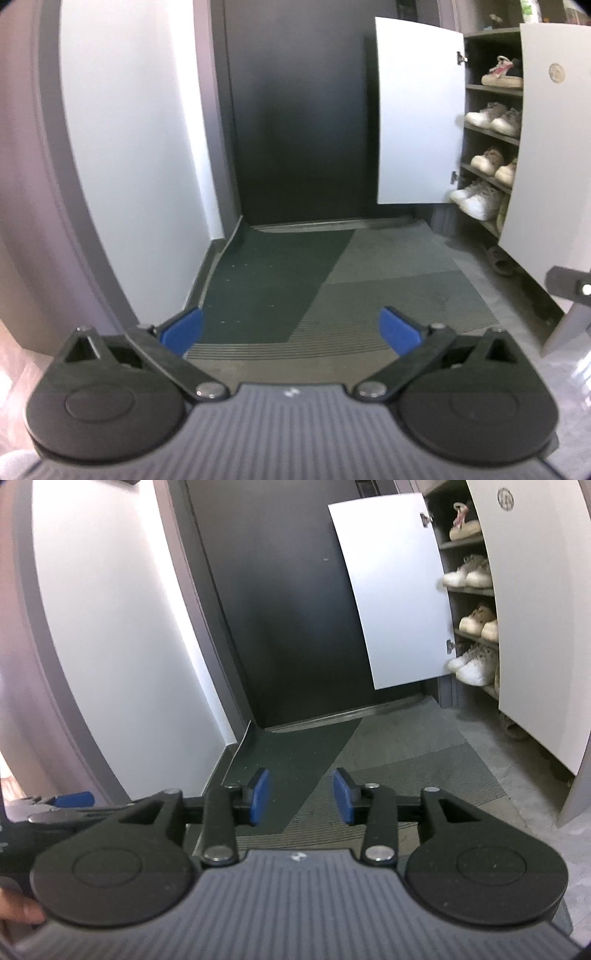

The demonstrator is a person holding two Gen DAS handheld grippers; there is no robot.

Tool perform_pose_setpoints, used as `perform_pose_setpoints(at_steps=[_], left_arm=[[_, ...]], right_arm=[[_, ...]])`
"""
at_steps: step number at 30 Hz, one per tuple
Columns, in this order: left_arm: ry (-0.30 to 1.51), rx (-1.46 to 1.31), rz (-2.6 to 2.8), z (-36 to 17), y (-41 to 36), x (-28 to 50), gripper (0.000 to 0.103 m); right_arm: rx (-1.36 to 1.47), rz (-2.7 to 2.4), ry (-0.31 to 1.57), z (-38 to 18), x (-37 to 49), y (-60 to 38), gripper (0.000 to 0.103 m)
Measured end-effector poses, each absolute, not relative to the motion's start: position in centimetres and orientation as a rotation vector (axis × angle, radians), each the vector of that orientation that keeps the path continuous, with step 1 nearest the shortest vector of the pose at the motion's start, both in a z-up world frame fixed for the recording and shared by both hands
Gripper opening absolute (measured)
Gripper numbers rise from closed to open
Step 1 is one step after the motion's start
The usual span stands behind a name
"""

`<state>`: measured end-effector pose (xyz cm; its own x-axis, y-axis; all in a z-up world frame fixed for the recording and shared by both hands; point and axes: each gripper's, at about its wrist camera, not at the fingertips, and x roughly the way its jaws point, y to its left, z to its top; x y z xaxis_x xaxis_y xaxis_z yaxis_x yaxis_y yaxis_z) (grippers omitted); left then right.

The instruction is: Organize scattered shoes

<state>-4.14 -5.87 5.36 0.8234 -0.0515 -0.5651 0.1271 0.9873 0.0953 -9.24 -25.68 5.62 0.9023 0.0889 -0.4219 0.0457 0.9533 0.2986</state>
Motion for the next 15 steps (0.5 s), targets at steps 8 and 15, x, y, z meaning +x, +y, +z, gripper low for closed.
perform_pose_setpoints(at_steps=[8, 15], left_arm=[[0.625, 0.093, -0.097, 5.1, -5.0, -3.3, 0.103], [0.643, 0.073, -0.122, 5.1, -4.5, -3.1, 0.103]], right_arm=[[0.305, 0.049, 0.462, 4.8, -9.1, -24.7, 0.103], [0.269, -0.01, 0.469, 4.6, -8.1, -24.1, 0.103]])
